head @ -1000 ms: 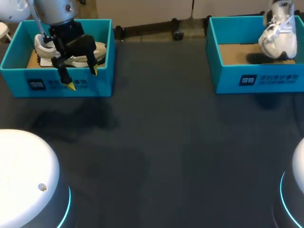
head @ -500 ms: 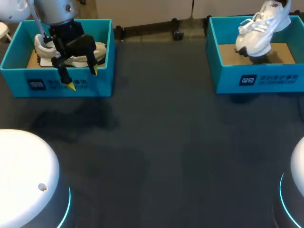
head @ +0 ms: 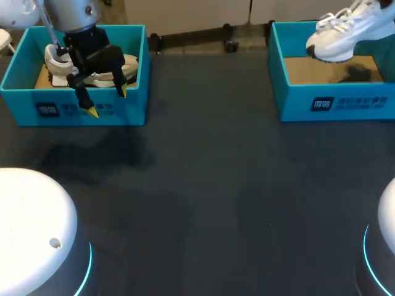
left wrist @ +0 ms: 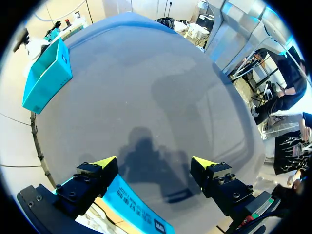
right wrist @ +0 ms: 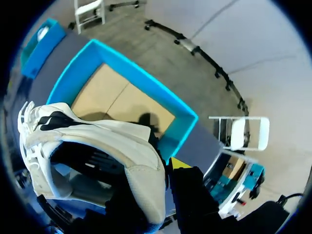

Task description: Take the shoe out of the shoebox, open the shoe tongue, remove and reinsert the insole, then place the shoe into the shoebox

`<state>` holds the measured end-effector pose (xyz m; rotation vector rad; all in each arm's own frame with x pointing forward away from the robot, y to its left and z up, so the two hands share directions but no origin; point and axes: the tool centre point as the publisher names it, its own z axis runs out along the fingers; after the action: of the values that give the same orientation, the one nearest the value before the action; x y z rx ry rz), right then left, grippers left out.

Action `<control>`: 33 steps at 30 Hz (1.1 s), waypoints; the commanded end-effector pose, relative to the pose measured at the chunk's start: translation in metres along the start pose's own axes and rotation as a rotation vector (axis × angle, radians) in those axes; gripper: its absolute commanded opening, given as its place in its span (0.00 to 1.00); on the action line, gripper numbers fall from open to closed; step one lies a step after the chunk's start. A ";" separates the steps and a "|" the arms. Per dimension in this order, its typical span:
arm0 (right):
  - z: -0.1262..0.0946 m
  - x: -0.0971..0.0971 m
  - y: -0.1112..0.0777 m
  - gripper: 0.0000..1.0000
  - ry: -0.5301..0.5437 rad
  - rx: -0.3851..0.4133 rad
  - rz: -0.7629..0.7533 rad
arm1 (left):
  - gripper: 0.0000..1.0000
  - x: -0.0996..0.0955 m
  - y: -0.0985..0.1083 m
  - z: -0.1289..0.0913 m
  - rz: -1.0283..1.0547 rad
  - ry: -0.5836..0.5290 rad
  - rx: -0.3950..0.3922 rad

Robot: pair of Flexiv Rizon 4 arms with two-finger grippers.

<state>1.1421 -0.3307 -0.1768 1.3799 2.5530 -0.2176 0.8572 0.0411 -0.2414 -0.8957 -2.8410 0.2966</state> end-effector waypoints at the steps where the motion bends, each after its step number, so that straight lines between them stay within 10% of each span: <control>1: 0.006 0.007 -0.007 0.00 0.006 0.084 0.536 | 1.00 -0.001 0.001 0.000 0.001 0.002 0.000; 8: 0.013 0.043 -0.014 0.00 -0.087 0.139 0.741 | 1.00 -0.001 0.001 0.000 0.001 0.002 0.000; 33: 0.019 0.042 -0.024 0.00 -0.127 0.137 0.725 | 1.00 -0.001 0.001 0.000 0.001 0.002 0.000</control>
<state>1.1076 -0.3133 -0.2067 2.1615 1.8067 -0.3409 0.8572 0.0411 -0.2414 -0.8957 -2.8411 0.2965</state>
